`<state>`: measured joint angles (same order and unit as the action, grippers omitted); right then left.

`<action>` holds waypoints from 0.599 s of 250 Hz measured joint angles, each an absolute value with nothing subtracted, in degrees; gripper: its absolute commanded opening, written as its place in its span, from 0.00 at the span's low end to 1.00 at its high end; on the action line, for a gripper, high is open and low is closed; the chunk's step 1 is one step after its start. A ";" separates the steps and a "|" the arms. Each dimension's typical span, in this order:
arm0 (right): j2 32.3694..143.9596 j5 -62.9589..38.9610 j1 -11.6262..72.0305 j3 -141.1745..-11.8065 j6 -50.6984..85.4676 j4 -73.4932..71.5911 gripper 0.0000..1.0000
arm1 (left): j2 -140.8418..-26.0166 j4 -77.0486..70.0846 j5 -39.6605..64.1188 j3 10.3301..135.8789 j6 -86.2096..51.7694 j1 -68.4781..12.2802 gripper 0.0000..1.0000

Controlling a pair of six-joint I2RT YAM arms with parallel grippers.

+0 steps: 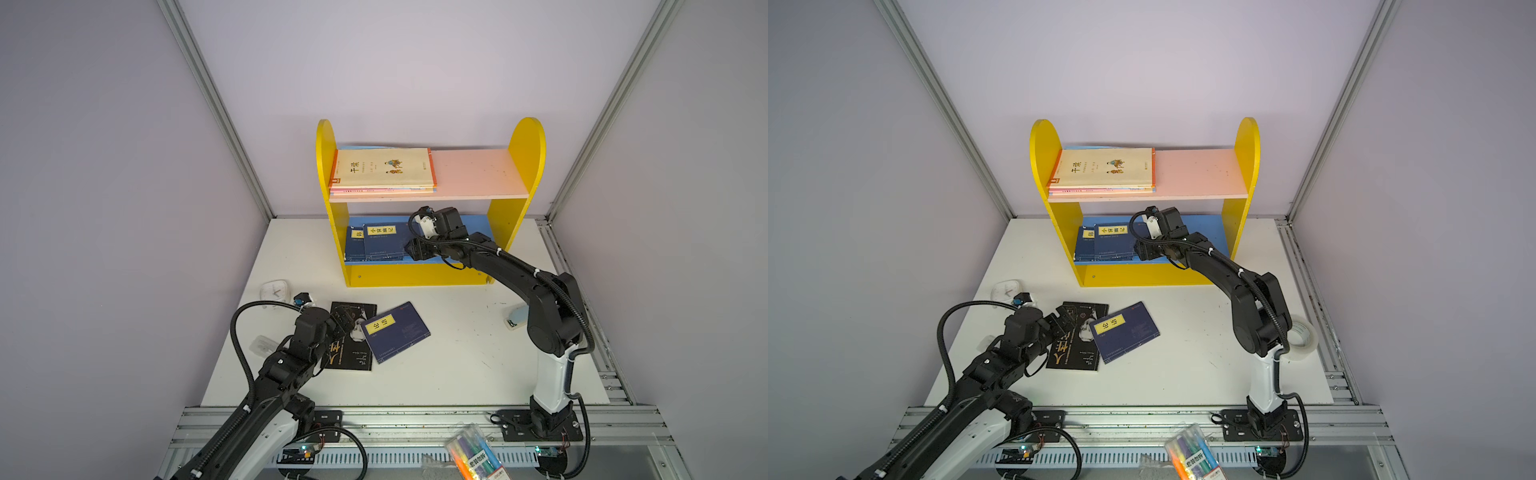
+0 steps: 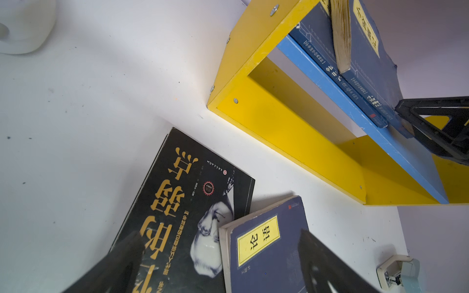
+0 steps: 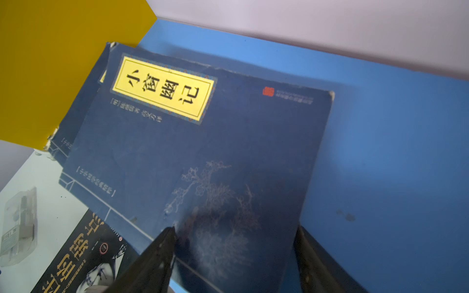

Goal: Stacking books/files
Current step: Move the book to the bookshelf.

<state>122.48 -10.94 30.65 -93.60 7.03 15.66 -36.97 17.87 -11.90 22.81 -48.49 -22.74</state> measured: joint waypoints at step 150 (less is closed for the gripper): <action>123.63 -8.21 34.57 -94.59 9.69 14.83 0.74 | -36.97 17.87 -12.73 22.59 -48.47 -22.74 0.97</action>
